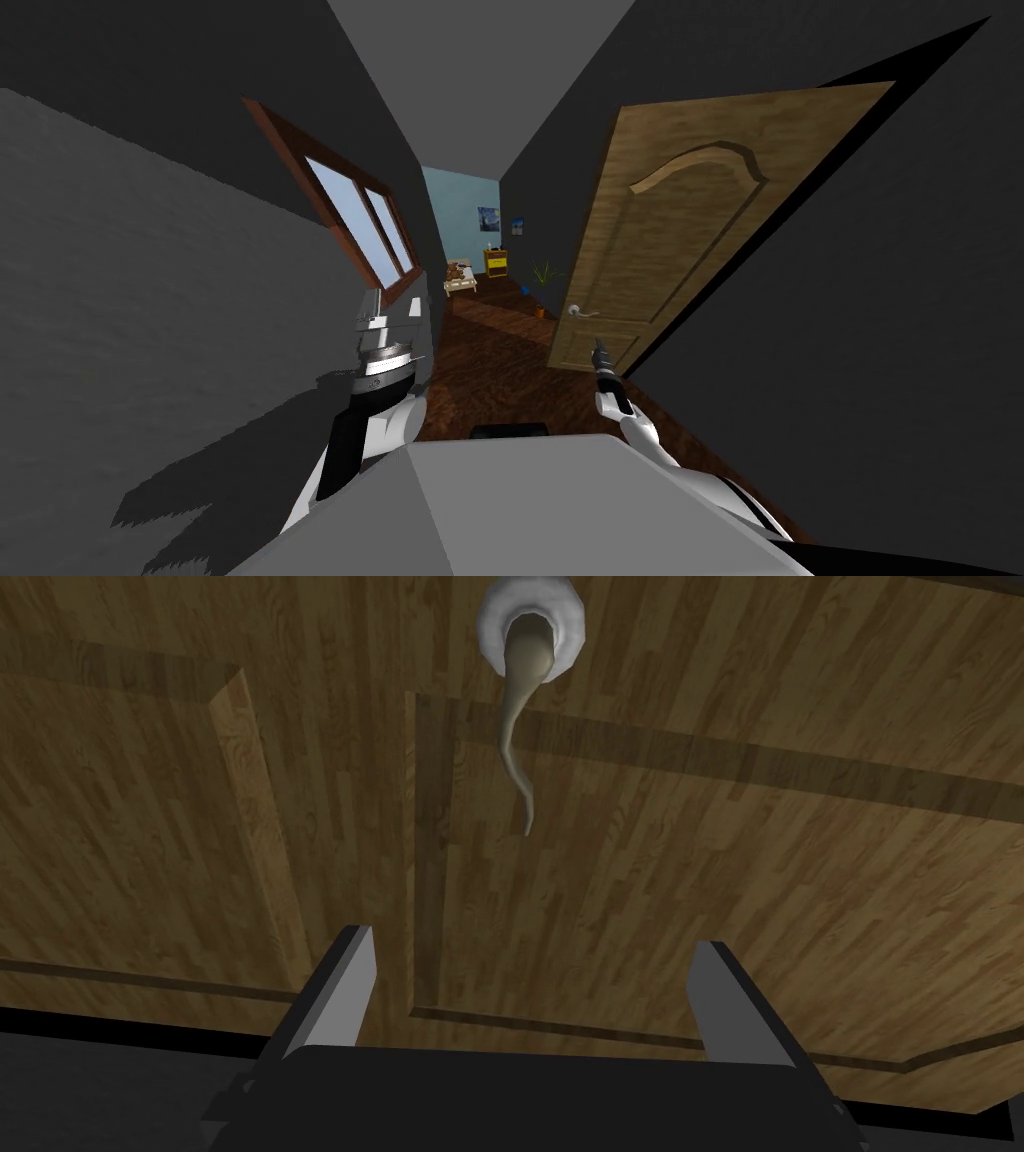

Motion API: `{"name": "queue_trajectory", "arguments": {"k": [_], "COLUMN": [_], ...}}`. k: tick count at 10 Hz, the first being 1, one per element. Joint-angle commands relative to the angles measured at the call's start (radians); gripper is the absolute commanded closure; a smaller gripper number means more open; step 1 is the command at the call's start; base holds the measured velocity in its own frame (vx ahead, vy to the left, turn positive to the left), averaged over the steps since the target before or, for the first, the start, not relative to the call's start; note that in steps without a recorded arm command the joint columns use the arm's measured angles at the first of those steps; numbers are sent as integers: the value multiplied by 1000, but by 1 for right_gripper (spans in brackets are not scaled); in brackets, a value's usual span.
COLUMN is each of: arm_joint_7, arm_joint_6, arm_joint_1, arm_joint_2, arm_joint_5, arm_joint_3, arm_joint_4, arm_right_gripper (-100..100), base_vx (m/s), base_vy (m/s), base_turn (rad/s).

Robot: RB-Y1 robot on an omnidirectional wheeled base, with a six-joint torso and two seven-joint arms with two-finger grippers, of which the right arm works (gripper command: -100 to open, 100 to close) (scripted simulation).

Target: Pull the door open

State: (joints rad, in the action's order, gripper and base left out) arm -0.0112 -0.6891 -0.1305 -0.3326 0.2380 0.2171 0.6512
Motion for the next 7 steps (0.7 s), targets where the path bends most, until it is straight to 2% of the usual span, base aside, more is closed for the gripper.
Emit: {"name": "queue_trajectory", "arguments": {"k": [1, 7], "arm_joint_7": [3, 12], "arm_joint_6": [2, -1], "arm_joint_1": [-5, -35], "arm_joint_2": [5, 29], "arm_joint_5": [-6, -35], "arm_joint_3": [3, 16], "arm_joint_4": [0, -23], "arm_right_gripper": [-100, -100], "base_vx": [-158, -176], "base_vy": [-81, -87], "base_turn": [171, 154]}}
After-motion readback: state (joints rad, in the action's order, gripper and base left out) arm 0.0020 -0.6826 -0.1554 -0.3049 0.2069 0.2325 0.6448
